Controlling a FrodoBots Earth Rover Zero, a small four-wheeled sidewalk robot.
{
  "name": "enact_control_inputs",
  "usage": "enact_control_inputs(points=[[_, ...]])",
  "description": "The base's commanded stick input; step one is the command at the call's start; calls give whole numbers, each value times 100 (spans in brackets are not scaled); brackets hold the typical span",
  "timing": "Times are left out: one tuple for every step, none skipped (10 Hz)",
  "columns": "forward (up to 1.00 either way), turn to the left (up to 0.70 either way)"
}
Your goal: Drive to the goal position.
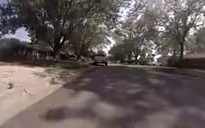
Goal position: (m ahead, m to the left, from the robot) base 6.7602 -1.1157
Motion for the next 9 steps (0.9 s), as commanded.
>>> enact_control_inputs(points=[[100,-10],[100,-21],[100,-20],[100,-4],[100,0],[100,0],[100,0],[100,0],[100,0]])
